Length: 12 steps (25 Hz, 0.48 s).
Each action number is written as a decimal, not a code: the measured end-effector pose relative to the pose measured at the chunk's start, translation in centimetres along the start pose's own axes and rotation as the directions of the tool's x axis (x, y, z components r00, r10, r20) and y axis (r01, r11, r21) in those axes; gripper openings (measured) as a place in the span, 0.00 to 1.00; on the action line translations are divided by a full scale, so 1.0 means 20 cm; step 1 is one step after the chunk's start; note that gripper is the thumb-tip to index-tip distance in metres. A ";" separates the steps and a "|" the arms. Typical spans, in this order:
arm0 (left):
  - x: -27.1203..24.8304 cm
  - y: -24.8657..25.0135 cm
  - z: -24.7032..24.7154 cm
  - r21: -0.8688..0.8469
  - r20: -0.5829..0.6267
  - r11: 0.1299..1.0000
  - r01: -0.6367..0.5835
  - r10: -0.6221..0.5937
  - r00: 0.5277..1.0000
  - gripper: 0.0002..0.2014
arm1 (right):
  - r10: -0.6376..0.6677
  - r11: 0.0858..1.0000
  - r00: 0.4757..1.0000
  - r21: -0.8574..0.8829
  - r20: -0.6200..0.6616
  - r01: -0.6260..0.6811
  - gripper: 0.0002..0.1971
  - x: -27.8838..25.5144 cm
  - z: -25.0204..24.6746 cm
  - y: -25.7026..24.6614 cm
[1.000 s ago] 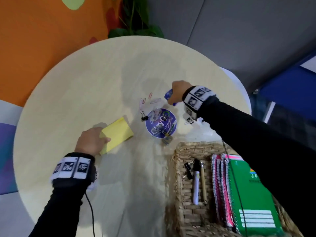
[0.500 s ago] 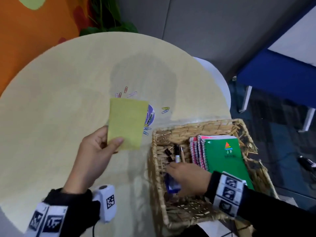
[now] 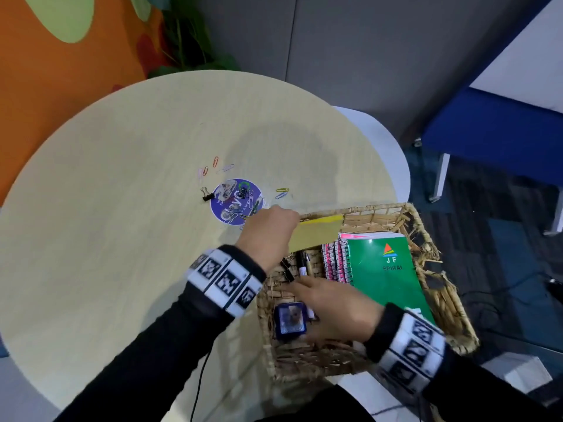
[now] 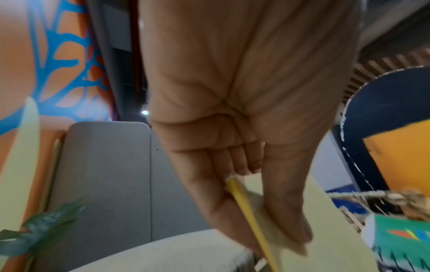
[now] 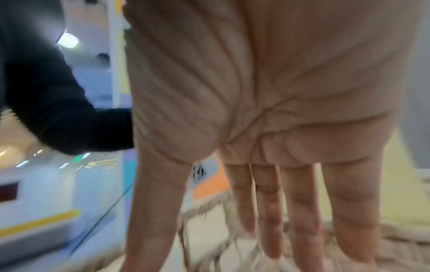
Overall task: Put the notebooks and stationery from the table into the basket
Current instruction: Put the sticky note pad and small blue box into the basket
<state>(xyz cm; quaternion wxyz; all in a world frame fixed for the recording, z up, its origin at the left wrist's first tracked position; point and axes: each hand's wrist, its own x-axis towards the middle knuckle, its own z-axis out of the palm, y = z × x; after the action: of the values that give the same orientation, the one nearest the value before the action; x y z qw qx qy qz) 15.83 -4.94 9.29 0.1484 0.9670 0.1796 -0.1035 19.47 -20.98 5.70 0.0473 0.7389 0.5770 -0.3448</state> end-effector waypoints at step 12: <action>0.14 0.08 0.12 0.268 0.249 0.963 0.030 -0.099 0.963 0.15 | 0.212 0.928 0.961 0.346 -0.176 -0.141 0.33 -0.39 -0.09 0.31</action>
<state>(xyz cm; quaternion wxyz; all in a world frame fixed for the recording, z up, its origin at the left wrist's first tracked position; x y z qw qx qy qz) 18.56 -6.24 6.66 0.0384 0.9496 0.1752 -0.2569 25.07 -28.67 9.40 -0.1072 0.8176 0.4438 -0.3508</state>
